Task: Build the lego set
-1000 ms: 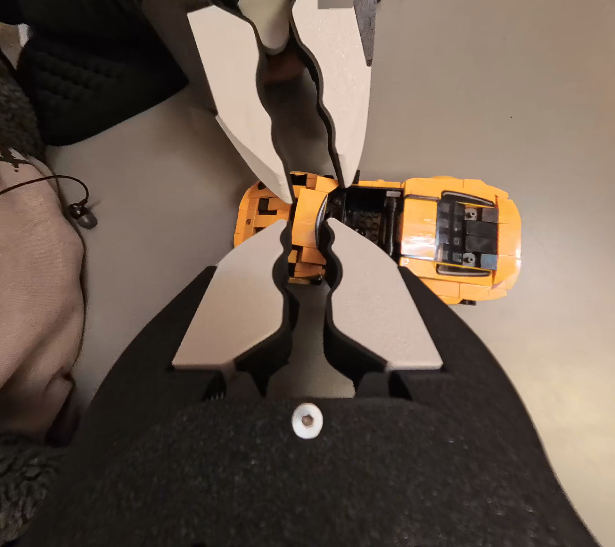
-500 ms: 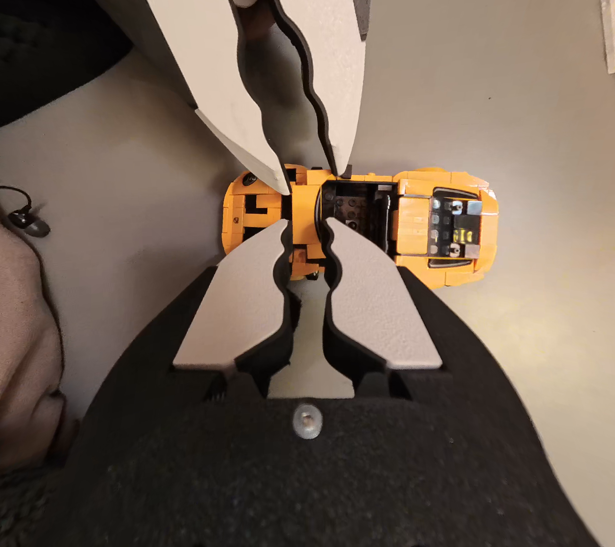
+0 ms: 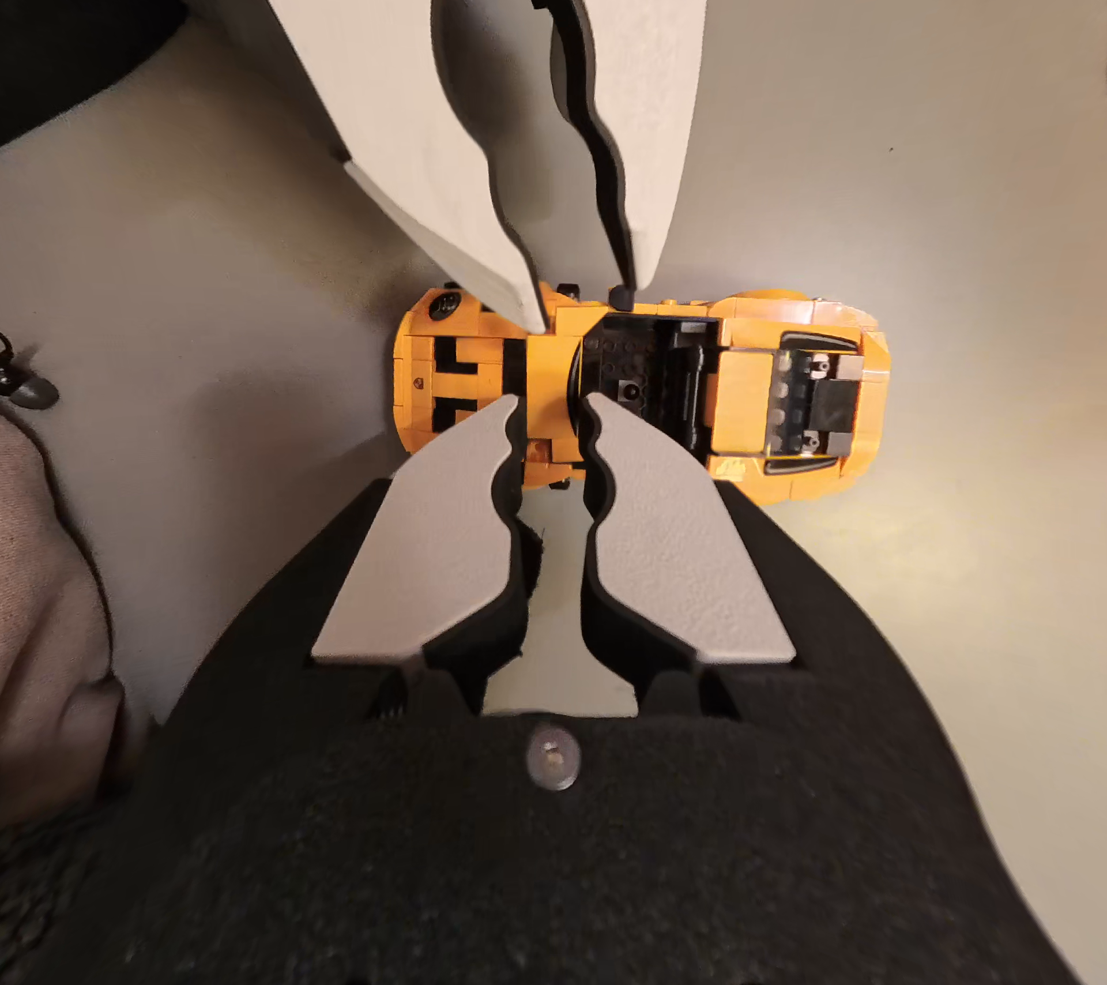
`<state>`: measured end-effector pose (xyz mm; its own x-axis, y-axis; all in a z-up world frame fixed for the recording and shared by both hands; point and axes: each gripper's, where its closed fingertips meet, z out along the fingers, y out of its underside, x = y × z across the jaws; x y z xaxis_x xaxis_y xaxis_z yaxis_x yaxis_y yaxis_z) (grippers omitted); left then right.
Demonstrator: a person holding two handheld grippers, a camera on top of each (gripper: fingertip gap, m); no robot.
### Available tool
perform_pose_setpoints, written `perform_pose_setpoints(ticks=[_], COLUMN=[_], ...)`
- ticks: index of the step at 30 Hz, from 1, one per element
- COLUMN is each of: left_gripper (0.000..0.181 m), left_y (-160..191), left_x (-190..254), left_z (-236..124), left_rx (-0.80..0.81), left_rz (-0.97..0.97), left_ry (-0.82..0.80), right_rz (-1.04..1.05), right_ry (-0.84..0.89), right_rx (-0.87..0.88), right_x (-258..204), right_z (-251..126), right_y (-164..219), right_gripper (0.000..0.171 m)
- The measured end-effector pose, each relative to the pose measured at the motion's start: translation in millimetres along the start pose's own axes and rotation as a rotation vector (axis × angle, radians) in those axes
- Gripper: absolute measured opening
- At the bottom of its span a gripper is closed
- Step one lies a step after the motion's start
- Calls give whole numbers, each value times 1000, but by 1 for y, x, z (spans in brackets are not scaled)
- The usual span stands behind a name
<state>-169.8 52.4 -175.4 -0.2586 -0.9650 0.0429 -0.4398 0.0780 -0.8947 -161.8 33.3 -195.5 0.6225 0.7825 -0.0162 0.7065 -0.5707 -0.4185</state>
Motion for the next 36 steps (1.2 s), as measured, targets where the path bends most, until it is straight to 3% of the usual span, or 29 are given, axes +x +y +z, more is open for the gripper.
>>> perform_pose_setpoints(ticks=[16,21,28,36], left_gripper=[18,19,17,17], left_y=[8,8,-2,4], left_x=[0,-4,-29,-24], left_z=[6,5,-15,-9], left_rx=[-45,-44,65,22], left_rz=[16,14,-101,-70], left_ry=[-13,-38,-102,-98], right_rz=[-28,-55,85,98], right_ry=[-12,-23,-17,-27], right_rx=[113,82,172,163], right_x=[2,0,19,14], right_z=[-8,5,-22,-19], right_y=[-2,-1,2,4], right_gripper=[24,16,17,16])
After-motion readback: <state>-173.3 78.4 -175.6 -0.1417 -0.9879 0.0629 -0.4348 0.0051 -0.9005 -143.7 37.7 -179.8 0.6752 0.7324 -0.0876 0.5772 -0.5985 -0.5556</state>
